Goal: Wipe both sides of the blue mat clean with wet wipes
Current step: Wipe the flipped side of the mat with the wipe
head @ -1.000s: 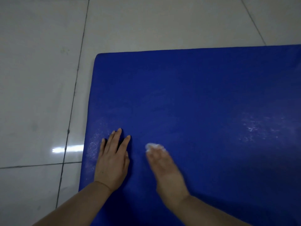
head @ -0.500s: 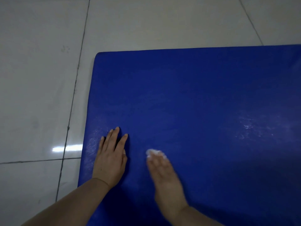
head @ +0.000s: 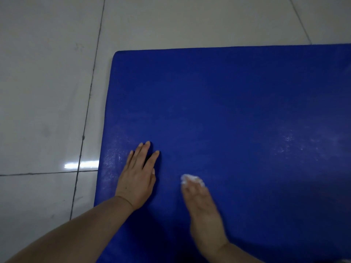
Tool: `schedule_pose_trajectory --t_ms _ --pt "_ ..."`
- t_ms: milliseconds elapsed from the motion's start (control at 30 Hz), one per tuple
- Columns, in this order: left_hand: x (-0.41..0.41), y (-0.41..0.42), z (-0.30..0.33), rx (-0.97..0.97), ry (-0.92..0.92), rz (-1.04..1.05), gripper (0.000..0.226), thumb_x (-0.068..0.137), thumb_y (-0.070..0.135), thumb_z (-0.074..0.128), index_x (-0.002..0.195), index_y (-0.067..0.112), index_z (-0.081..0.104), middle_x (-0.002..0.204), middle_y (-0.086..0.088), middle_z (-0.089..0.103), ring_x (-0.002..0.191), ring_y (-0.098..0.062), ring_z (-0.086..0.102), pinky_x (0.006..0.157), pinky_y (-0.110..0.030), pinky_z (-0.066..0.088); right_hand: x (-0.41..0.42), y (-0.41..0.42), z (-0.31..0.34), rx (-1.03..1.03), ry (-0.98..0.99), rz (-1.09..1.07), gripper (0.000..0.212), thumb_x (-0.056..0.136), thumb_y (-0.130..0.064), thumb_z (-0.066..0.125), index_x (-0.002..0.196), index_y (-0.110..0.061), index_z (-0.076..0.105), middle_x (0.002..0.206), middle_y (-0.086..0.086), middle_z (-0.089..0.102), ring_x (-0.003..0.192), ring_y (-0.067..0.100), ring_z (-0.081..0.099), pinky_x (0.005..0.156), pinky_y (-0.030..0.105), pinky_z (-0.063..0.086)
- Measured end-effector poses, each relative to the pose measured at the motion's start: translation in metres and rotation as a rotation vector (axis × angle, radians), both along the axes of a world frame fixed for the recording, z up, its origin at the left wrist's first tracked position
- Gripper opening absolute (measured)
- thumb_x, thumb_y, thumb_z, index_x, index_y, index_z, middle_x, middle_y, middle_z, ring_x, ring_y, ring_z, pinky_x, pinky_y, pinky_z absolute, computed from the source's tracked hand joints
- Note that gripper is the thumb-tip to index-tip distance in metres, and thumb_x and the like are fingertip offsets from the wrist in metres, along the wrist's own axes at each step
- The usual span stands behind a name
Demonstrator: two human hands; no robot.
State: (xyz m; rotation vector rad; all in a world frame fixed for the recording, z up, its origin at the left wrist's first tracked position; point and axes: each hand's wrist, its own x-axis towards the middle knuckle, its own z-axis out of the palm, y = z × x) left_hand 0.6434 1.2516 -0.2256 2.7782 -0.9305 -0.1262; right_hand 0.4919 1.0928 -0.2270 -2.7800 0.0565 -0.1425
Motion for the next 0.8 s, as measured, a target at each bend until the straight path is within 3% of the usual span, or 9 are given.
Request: schedule_pose_trajectory --t_ms 100,233,400,533,667,800 --pt "0.001 -0.003 0.002 0.006 -0.015 0.009 0.049 0.089 0.019 0.031 0.136 0.011 0.039 0.147 -0.022 0.040 0.137 -0.032 0.029 0.115 -0.042 0.018 0.022 0.036 0.006 0.018 0.014 0.200 0.063 0.076 -0.001 0.030 0.138 -0.006 0.042 0.147 0.008 0.042 0.138 0.023 0.032 0.115 0.038 0.019" --pt "-0.006 -0.002 0.006 0.003 0.000 0.019 0.048 0.091 0.020 0.031 0.137 0.010 0.040 0.148 -0.020 0.038 0.137 -0.035 0.033 0.114 -0.047 0.024 0.006 -0.012 0.015 -0.148 0.106 0.495 0.065 0.076 -0.001 0.028 0.140 -0.009 0.037 0.148 0.004 0.039 0.138 0.021 0.034 0.116 0.038 0.014" --pt "-0.012 -0.006 0.012 0.014 0.021 -0.005 0.050 0.092 0.021 0.030 0.137 0.005 0.046 0.149 -0.020 0.036 0.137 -0.037 0.035 0.113 -0.050 0.024 -0.038 -0.088 0.019 -0.147 0.209 0.350 0.084 0.071 0.007 0.022 0.151 -0.015 0.017 0.159 0.001 0.014 0.145 0.019 0.017 0.117 0.033 0.013" --pt "-0.008 -0.018 0.017 0.025 0.029 -0.020 0.051 0.092 0.022 0.030 0.137 0.005 0.047 0.150 -0.021 0.035 0.138 -0.037 0.034 0.114 -0.047 0.023 -0.020 -0.035 0.008 -0.058 0.135 0.270 0.073 0.070 0.005 0.025 0.142 -0.008 0.034 0.153 0.007 0.031 0.142 0.024 0.023 0.114 0.038 0.020" --pt "-0.003 -0.032 0.023 0.010 0.010 -0.033 0.052 0.091 0.022 0.031 0.137 0.004 0.048 0.149 -0.022 0.036 0.138 -0.037 0.034 0.113 -0.048 0.024 0.005 0.017 0.011 -0.006 0.115 0.402 0.056 0.083 -0.006 0.031 0.137 -0.006 0.042 0.146 0.008 0.042 0.137 0.024 0.032 0.114 0.038 0.028" --pt "-0.007 -0.029 0.024 0.011 0.025 -0.048 0.052 0.092 0.022 0.030 0.137 0.003 0.047 0.150 -0.022 0.035 0.138 -0.037 0.033 0.114 -0.047 0.022 -0.028 -0.036 0.013 -0.129 0.189 0.653 0.061 0.086 -0.010 0.032 0.147 -0.010 0.026 0.158 0.004 0.018 0.143 0.022 0.021 0.117 0.036 0.015"
